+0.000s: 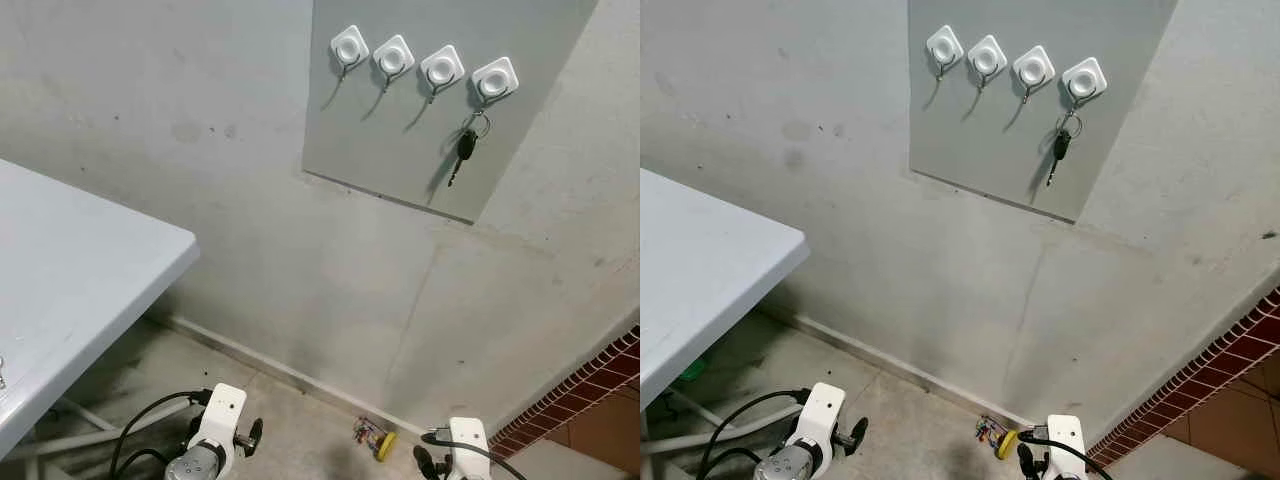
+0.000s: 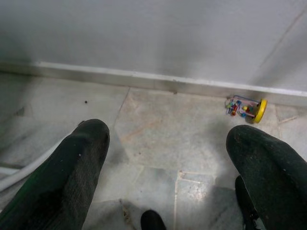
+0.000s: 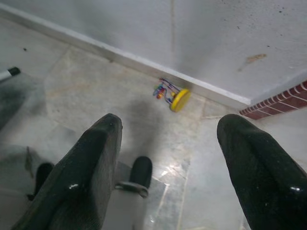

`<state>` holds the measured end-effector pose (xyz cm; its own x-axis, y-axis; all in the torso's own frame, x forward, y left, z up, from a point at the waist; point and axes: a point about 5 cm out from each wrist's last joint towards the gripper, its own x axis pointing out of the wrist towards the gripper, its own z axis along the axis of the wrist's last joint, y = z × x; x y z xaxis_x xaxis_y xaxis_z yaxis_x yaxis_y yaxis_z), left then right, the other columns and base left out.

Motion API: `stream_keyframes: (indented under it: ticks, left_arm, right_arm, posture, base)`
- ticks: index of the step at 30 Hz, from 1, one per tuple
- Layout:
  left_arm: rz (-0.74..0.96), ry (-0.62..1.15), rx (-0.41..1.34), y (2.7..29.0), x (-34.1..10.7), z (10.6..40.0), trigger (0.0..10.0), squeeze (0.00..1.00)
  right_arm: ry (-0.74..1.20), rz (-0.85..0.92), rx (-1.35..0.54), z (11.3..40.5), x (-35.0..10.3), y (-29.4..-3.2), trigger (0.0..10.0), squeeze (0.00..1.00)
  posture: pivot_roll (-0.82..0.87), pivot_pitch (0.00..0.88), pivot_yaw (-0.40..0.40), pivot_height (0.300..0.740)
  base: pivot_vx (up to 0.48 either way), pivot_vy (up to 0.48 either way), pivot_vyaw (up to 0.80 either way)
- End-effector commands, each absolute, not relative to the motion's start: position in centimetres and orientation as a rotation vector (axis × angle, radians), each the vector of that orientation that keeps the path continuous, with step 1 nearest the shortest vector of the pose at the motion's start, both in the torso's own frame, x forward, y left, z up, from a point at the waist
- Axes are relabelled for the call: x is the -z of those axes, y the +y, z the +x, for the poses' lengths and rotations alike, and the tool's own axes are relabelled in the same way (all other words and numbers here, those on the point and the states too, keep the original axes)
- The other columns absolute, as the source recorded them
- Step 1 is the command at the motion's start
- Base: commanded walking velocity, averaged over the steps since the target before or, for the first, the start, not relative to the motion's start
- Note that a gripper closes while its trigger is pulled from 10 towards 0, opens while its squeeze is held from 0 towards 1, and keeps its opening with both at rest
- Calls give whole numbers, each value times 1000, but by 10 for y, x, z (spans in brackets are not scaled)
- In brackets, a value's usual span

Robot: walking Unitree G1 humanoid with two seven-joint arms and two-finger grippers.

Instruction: Hang keys on a hook

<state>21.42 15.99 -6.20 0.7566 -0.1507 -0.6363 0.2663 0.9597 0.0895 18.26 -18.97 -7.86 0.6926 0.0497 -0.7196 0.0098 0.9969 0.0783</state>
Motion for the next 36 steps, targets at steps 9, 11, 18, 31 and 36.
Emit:
stream_keyframes:
  ticks: [9,11,18,31,36]
  left_arm:
    - [68,592,199,159,52,226,10000,0]
    - [57,576,192,160,50,228,10000,0]
    - [13,448,183,157,30,250,10000,0]
    - [-41,152,200,160,-24,290,10000,0]
    - [-76,25,200,157,-55,304,10000,0]
  right_arm:
    - [703,119,-15,197,69,-185,10000,0]
    - [680,123,-19,199,67,-183,10000,0]
    - [485,145,-22,222,46,-184,10000,0]
    - [109,105,-34,259,-15,-193,10000,0]
    - [-9,92,-46,267,-45,-191,10000,0]
  posture:
    - [7,0,-44,740]
    - [0,0,-41,740]
    - [0,0,-35,740]
    - [-1,0,-29,740]
    - [1,0,-27,740]
  base:
    - [0,0,0]
    - [0,0,0]
    - [0,0,0]
    - [0,0,0]
    - [0,0,0]
